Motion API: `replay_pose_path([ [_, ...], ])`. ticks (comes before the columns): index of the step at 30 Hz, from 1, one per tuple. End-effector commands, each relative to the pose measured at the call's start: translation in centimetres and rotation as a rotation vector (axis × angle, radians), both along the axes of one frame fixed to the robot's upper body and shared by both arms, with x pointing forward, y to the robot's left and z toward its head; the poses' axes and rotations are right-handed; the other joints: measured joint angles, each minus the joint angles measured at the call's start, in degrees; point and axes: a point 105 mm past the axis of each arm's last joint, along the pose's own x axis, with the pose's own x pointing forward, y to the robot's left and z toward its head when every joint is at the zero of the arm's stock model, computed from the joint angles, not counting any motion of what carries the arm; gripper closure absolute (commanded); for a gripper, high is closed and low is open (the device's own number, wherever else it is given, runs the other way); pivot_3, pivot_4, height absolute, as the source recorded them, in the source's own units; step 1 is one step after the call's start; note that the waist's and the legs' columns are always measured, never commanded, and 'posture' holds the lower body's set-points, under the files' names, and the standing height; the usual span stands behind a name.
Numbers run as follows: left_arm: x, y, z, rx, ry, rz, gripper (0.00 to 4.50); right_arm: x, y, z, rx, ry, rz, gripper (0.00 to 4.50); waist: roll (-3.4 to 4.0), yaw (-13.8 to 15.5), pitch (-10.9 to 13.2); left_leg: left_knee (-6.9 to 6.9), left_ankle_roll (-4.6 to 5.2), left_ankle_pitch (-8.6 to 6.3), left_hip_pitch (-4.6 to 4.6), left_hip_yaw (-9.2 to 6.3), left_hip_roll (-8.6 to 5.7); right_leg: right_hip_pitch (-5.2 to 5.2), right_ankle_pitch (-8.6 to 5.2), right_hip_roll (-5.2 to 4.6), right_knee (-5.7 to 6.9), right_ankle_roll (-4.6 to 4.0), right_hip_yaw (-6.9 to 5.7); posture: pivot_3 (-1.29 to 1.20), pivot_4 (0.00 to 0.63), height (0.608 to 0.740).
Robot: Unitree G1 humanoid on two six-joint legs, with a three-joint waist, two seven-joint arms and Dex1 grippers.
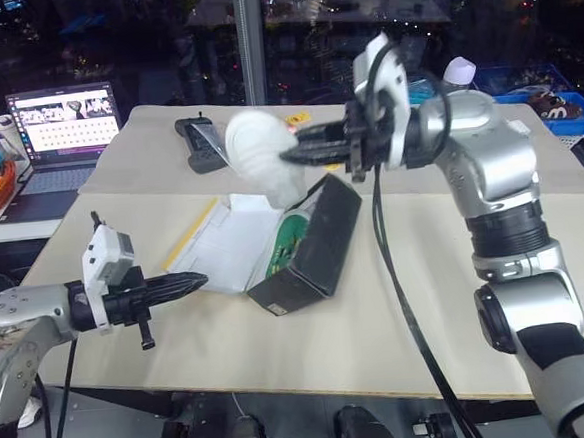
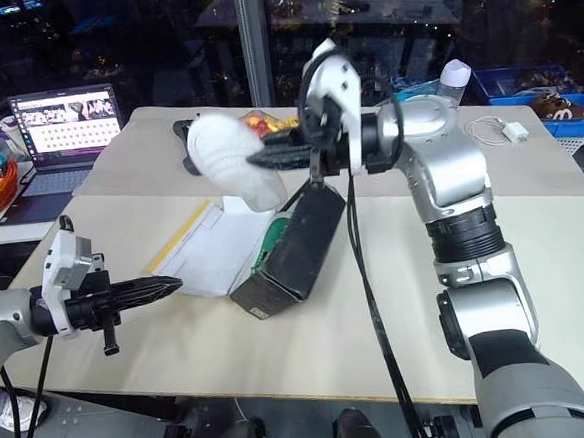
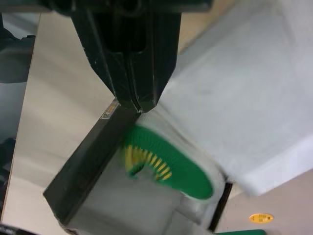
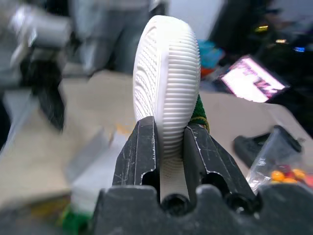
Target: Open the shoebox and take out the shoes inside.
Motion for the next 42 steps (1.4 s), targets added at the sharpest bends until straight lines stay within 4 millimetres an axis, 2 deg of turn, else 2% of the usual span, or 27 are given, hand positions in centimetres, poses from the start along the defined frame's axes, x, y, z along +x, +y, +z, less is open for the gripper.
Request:
replay_pose_path([
  [1, 0.1, 0.0, 0.8, 0.015, -0.033, -0.003, 4.5, -0.4, -1.5, 2.2, 0.082, -0.039, -0.077, 4.08, 0.0, -0.02, 0.0, -0.01, 0.0, 0.0, 0.0, 0.0, 0.0, -0.01, 0.0, 0.0, 0.0, 0.0, 0.0, 0.0, 0.15, 0.697],
  [4, 0.2, -0.1, 0.9, 0.015, -0.034, -0.006, 4.5, 0.1, -2.7, 2.0, 0.12, -0.027, -0.157, 4.08, 0.0, -0.07, 0.0, -0.01, 0.0, 0.0, 0.0, 0.0, 0.0, -0.02, -0.01, 0.0, 0.0, 0.01, 0.0, 0.0, 0.15, 0.697],
  [7, 0.2, -0.3, 0.9, 0.014, -0.032, -0.011, 4.5, 1.6, -5.2, 2.8, 0.153, -0.072, -0.336, 4.08, 0.01, -0.08, 0.01, -0.01, 0.0, 0.0, -0.02, 0.02, 0.0, -0.02, -0.01, 0.0, -0.01, 0.02, 0.03, 0.0, 0.15, 0.697],
  [14, 0.1, -0.3, 0.7, 0.012, -0.028, -0.01, 4.5, 3.4, -10.7, 2.4, -0.111, -0.346, -0.718, 4.08, 0.03, 0.17, 0.03, -0.01, 0.0, 0.0, -0.09, 0.05, -0.02, -0.05, -0.04, -0.02, -0.11, 0.06, 0.04, 0.0, 0.15, 0.697],
  [17, 0.1, -0.4, 0.6, 0.01, -0.027, -0.012, 4.5, 4.1, -13.4, 1.7, -0.308, -0.469, -0.87, 4.08, 0.04, -0.04, 0.03, -0.02, 0.0, 0.0, -0.09, 0.09, -0.02, -0.07, -0.04, -0.02, -0.14, 0.06, 0.08, 0.0, 0.15, 0.697],
  [20, 0.1, -0.4, 0.6, 0.01, -0.027, -0.012, 4.5, 4.7, -16.2, -1.0, -0.59, -0.53, -0.977, 4.08, 0.07, -0.05, 0.05, -0.04, 0.0, 0.0, -0.09, 0.12, -0.02, -0.09, -0.04, -0.02, -0.13, 0.06, 0.1, 0.0, 0.15, 0.697],
  [21, 0.2, -0.4, 0.6, 0.009, -0.027, -0.012, 4.5, 4.8, -16.6, -3.0, -0.678, -0.514, -0.981, 4.08, 0.07, -0.04, 0.05, -0.04, 0.0, 0.0, -0.08, 0.12, -0.02, -0.08, -0.04, -0.02, -0.14, 0.06, 0.09, 0.0, 0.15, 0.697],
  [25, 0.2, -0.4, 0.6, 0.009, -0.028, -0.01, 4.5, 4.6, -17.1, -8.0, -0.833, -0.44, -0.974, 4.08, 0.08, -0.35, 0.06, -0.04, 0.0, 0.0, -0.06, 0.14, -0.02, -0.08, -0.1, -0.02, -0.13, 0.15, 0.13, 0.0, 0.15, 0.697],
  [26, 0.2, -0.4, 0.6, 0.009, -0.027, -0.01, 4.5, 4.4, -17.1, -10.1, -0.881, -0.4, -0.96, 4.08, 0.11, -0.41, 0.07, -0.04, 0.0, 0.0, -0.06, 0.18, -0.02, -0.1, -0.11, -0.02, -0.11, 0.18, 0.17, 0.0, 0.15, 0.697],
  [28, 0.2, -0.4, 0.6, 0.009, -0.027, -0.01, 4.5, 4.1, -16.9, -13.3, -0.923, -0.33, -0.947, 4.08, 0.11, -0.3, 0.08, -0.02, 0.01, 0.0, -0.05, 0.17, -0.02, -0.11, -0.11, -0.02, -0.06, 0.18, 0.17, 0.0, 0.15, 0.697],
  [31, 0.2, -0.4, 0.6, 0.008, -0.026, -0.008, 4.5, 3.8, -16.4, -16.3, -0.934, -0.25, -0.941, 4.08, 0.11, -0.3, 0.08, 0.03, 0.02, 0.01, -0.05, 0.16, -0.03, -0.09, -0.11, -0.02, -0.03, 0.2, 0.17, 0.0, 0.15, 0.697],
  [33, 0.2, -0.4, 0.6, 0.009, -0.025, -0.009, 4.5, 3.6, -15.9, -17.8, -0.92, -0.197, -0.935, 4.08, 0.04, -0.28, 0.04, 0.12, 0.02, 0.02, -0.04, 0.16, -0.03, -0.04, -0.09, -0.02, -0.04, 0.21, 0.17, 0.0, 0.15, 0.697],
  [35, 0.1, -0.4, 0.6, 0.008, -0.024, -0.01, 4.5, 3.4, -15.8, -18.4, -0.908, -0.155, -0.942, 4.08, -0.06, -0.28, -0.02, 0.17, 0.02, 0.02, 0.07, 0.15, -0.02, 0.09, -0.09, -0.02, -0.04, 0.23, 0.15, 0.0, 0.15, 0.697],
  [37, 0.1, -0.4, 0.6, 0.006, -0.024, -0.009, 4.5, 3.2, -15.7, -18.3, -0.864, -0.115, -0.952, 3.19, -0.07, -0.28, -0.02, 0.18, 0.1, 0.07, 0.08, 0.16, -0.03, 0.1, -0.04, -0.02, -0.04, 0.21, 0.16, 0.0, 0.15, 0.697],
  [38, 0.1, -0.4, 0.6, 0.006, -0.024, -0.008, 4.5, 3.0, -15.5, -18.3, -0.851, -0.098, -0.94, 3.02, -0.07, -0.26, -0.02, 0.18, 0.17, 0.11, 0.09, 0.16, -0.03, 0.1, -0.02, -0.02, -0.04, 0.19, 0.15, 0.0, 0.15, 0.697],
  [42, 0.1, -0.4, 0.4, 0.006, -0.024, -0.007, 4.5, 2.3, -14.8, -17.4, -0.792, -0.046, -0.899, 1.69, -0.03, -0.22, 0.0, 0.16, 0.25, 0.16, 0.09, 0.14, -0.03, 0.1, 0.0, -0.02, -0.03, 0.19, 0.13, 0.0, 0.15, 0.697],
])
